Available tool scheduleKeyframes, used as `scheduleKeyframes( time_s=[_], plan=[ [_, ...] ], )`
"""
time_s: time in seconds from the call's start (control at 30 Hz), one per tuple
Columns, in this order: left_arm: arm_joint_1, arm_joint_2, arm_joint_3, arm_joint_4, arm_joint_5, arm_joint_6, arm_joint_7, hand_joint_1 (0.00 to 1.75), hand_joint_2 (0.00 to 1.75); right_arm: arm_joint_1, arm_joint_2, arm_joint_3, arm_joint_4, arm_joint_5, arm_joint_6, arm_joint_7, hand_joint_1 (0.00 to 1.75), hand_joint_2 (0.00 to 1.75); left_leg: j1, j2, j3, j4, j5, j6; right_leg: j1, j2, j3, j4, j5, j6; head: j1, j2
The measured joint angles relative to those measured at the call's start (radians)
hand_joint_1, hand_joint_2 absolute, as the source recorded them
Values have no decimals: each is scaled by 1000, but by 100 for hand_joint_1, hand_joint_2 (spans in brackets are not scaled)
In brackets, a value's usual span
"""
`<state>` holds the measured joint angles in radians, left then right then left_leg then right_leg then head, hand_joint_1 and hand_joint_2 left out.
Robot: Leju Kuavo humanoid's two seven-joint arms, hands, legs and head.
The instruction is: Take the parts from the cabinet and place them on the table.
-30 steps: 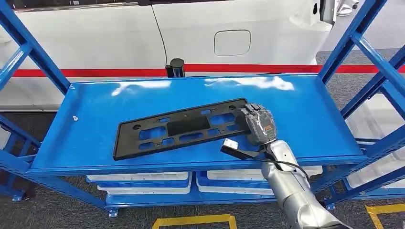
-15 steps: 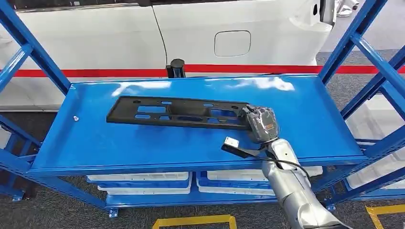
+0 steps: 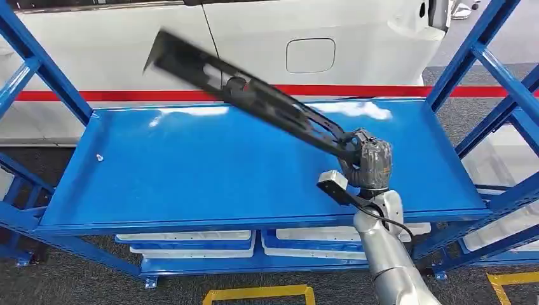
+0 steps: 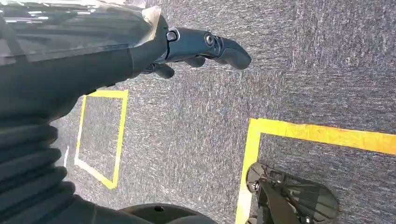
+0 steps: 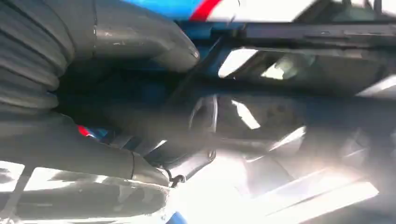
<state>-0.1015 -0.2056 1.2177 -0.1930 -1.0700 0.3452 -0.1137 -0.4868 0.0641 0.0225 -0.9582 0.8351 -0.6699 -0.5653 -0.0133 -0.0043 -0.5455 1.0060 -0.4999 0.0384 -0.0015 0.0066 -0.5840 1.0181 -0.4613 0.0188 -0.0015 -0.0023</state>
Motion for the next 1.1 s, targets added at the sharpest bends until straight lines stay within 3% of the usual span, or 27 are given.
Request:
scheduleKeyframes(
  time_s=[0.23,0.33,0.5,0.63,0.87,0.9,0.93,1.0,1.07,1.1],
  plan=[
    [0,-1,0,0,0,0,3,0,175,28,2,-8,-91,-19,8,2,175,175,0,1,0,0,-1,-1,0,1,0,0,0,0,0,0],
    [0,-1,0,0,0,0,14,0,175,67,3,-7,-153,-170,42,-32,175,175,0,-1,0,0,-1,-1,0,-1,0,0,0,0,0,0],
    [1,0,0,0,4,-1,8,0,175,197,8,-7,-395,-505,215,-25,175,175,0,-4,-1,0,-1,-1,0,-3,-1,0,-1,0,1,0],
    [1,1,5,0,21,-15,-2,0,175,326,14,-9,-580,-597,254,-56,175,175,0,-3,-1,1,-4,-1,-1,-2,0,-1,-3,2,0,0],
    [2,10,16,0,31,-59,-16,0,175,447,19,-7,-752,-611,250,-82,175,175,-9,-3,0,3,-10,11,-10,-2,4,-4,-4,8,0,0],
    [2,12,16,0,30,-63,-17,0,175,455,19,-6,-762,-611,248,-82,175,175,-11,-3,3,3,-4,16,-11,-2,7,-7,1,14,0,0],
    [2,13,16,0,29,-68,-18,0,175,464,19,-6,-774,-613,247,-84,175,175,-2,-1,11,-15,9,24,-5,-2,8,-6,-1,18,-1,0],
    [1,13,16,0,25,-73,-19,0,175,472,16,-6,-781,-629,238,-86,175,175,6,5,22,-27,21,29,-6,-2,-18,50,-47,13,5,0],
    [1,14,16,0,25,-76,-19,0,175,482,14,-6,-783,-638,234,-87,175,175,7,6,19,-27,21,29,-12,-2,-79,201,-113,9,5,0],
    [2,14,16,0,24,-78,-19,0,175,491,12,-7,-783,-645,230,-88,175,175,8,6,17,-26,22,28,-15,-2,-112,279,-137,14,6,0]
  ],
)
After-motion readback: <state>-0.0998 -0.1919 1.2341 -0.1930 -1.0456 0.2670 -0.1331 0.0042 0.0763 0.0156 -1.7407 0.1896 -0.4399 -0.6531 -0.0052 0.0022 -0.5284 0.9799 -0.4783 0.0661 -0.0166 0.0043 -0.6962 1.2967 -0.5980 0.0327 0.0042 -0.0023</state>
